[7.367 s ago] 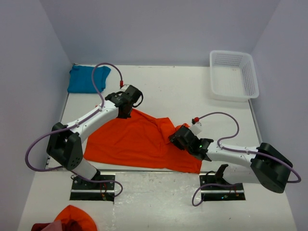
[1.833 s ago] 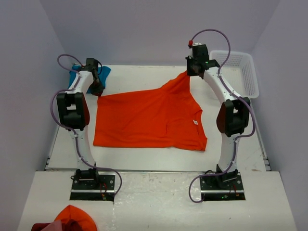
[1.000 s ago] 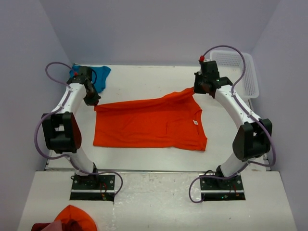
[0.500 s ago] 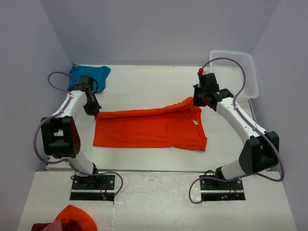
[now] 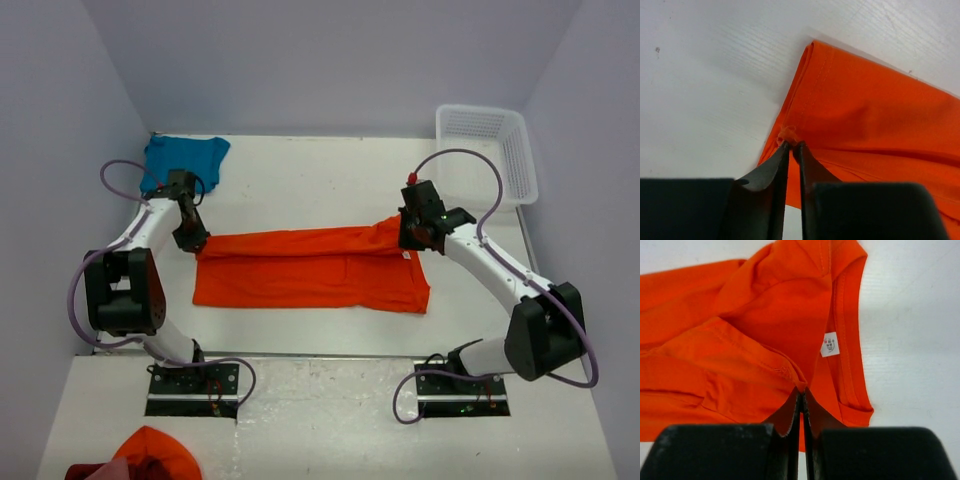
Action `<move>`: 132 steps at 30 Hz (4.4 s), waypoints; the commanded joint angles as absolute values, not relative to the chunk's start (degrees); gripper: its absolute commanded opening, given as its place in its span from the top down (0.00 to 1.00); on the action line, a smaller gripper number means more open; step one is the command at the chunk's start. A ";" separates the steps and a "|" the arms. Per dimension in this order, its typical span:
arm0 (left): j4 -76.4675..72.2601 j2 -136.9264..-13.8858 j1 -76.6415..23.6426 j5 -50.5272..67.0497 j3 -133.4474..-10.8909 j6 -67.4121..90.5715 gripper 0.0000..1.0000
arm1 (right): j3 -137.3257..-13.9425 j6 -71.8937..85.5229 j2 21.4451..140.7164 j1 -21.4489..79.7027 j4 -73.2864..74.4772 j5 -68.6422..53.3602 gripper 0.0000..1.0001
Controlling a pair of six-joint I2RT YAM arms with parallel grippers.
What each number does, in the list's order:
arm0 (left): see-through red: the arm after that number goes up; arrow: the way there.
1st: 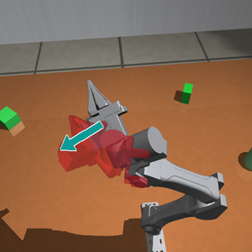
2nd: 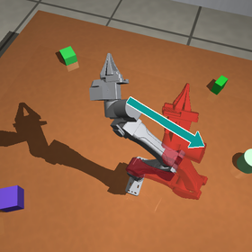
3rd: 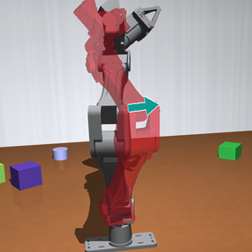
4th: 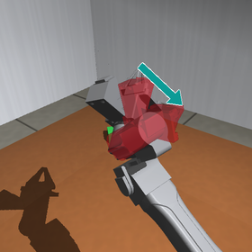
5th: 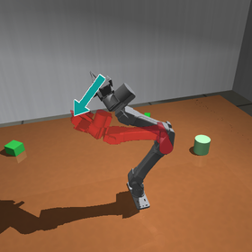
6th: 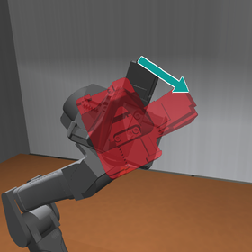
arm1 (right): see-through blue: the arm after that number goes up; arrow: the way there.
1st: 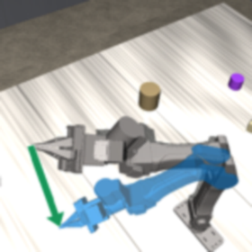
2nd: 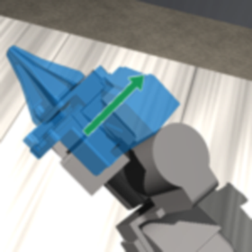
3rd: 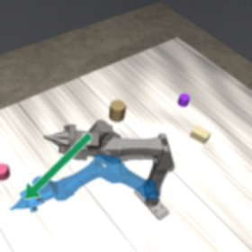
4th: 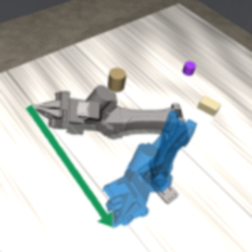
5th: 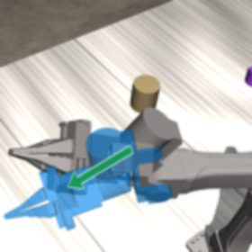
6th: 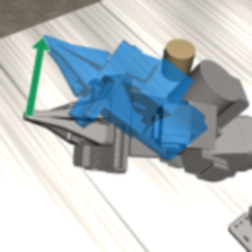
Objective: Fold and stack the t-shirts
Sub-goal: Fold the other side of the tshirt into a rectangle
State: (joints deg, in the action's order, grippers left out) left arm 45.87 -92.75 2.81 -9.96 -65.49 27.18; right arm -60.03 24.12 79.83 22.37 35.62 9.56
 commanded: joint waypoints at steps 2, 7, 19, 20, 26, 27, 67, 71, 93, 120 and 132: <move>45.17 -88.25 2.29 -10.46 -62.93 28.21 0.76 | -57.05 29.61 76.04 25.04 38.05 15.11 1.00; 46.49 -78.08 0.62 -10.18 -60.48 34.69 0.39 | -55.72 33.83 71.55 28.29 41.56 20.20 0.61; 42.28 -87.96 -3.43 -3.88 -66.96 33.23 1.00 | -68.43 23.48 82.31 29.97 37.62 9.42 0.48; 41.67 -89.11 -3.51 -3.08 -67.06 32.70 1.00 | -69.16 23.47 83.92 29.45 36.57 9.40 0.48; 40.08 -92.37 -3.78 -2.46 -67.32 30.94 1.00 | -76.63 22.41 96.49 26.81 34.27 -4.13 0.47; 40.17 -93.16 -3.78 -2.46 -68.02 30.42 1.00 | -77.25 22.50 97.72 26.72 34.19 -4.48 0.48; 39.20 -95.89 -3.78 -2.64 -68.64 29.27 1.00 | -72.25 25.05 108.99 25.49 25.58 -8.00 0.86; 39.02 -95.89 -3.78 -2.64 -68.12 29.36 1.00 | -71.63 24.79 107.32 25.66 25.49 -5.98 0.98; 38.58 -94.13 -3.78 -3.78 -65.39 29.00 1.00 | -57.93 28.47 91.16 37.24 26.89 -3.09 0.98; 38.94 -95.80 -6.15 -1.85 -66.88 24.26 1.00 | -55.37 37.10 86.83 39.29 31.73 19.95 1.00; 37.62 -98.43 -13.44 6.40 -70.92 21.98 1.00 | -52.13 39.80 88.86 37.53 29.88 16.44 1.00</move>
State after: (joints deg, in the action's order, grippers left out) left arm 39.88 -98.17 -11.51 1.78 -67.24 24.25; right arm -53.34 37.60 90.37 37.74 31.18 18.04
